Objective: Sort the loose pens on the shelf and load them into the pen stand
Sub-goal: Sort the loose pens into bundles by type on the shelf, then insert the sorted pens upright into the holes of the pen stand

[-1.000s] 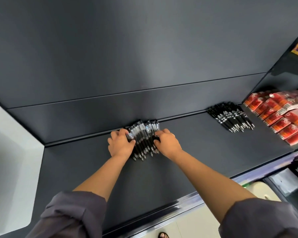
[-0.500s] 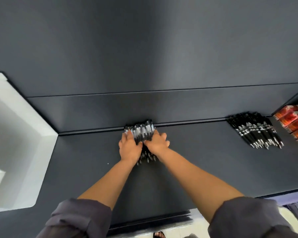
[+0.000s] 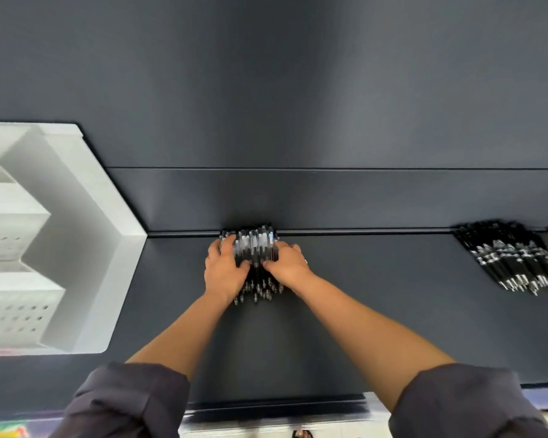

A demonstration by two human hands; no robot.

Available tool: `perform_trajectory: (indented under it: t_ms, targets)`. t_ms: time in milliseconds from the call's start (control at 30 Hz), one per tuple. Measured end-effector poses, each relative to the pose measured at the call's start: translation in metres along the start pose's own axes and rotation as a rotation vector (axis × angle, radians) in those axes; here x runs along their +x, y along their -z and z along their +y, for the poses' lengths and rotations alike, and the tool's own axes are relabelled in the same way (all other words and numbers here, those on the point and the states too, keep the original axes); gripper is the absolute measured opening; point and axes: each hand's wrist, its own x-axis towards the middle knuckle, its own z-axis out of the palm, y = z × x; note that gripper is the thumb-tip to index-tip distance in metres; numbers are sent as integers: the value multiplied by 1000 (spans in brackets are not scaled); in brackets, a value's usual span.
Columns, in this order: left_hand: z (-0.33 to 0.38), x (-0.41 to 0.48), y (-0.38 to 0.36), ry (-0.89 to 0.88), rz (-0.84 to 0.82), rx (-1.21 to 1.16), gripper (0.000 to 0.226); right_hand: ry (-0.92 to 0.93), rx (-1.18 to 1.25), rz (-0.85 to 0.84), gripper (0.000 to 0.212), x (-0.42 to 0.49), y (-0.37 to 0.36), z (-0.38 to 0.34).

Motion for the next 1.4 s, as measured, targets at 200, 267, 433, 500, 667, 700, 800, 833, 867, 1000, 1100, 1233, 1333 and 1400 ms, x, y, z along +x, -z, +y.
perform_trajectory:
  t_ms: [200,267,433,500,667,700,800,833,867,1000,1100,1233,1333,1400]
  targets:
    - [-1,-4,1,-134,21,163,42,5,12,115,22,1,3,4]
    - [-3,-6,3,-186,11,240,38,-26,-21,138,18,2,1,-1]
    - [7,-7,3,-194,-37,307,39,-123,-24,149,24,-1,-4,-12]
    - [17,-7,0,-161,-45,333,35,-114,-42,152,25,-3,-6,-14]
    - [33,-7,-6,2,-144,317,32,-96,27,139,38,-3,-5,-7]
    - [34,-6,-6,26,-165,307,32,-85,53,136,38,-3,-5,-5]
    - [34,-4,-4,76,-182,183,27,-54,177,128,34,-7,-2,-1]
    - [33,-4,-3,90,-168,103,23,-32,218,136,32,-8,-1,1]
    - [32,-4,-2,88,-144,20,21,-2,242,150,29,-9,2,1]
    - [33,-10,10,-80,-113,-357,9,141,369,176,9,-20,17,0]
    - [38,-18,27,-172,-104,-494,13,192,441,120,10,-30,31,-5]
    - [43,-32,50,-187,-101,-633,17,248,462,94,11,-45,42,-17]
    - [41,-47,69,-150,-60,-678,14,349,443,93,9,-56,39,-34]
    - [36,-57,82,-158,-6,-679,15,434,445,78,6,-64,33,-49]
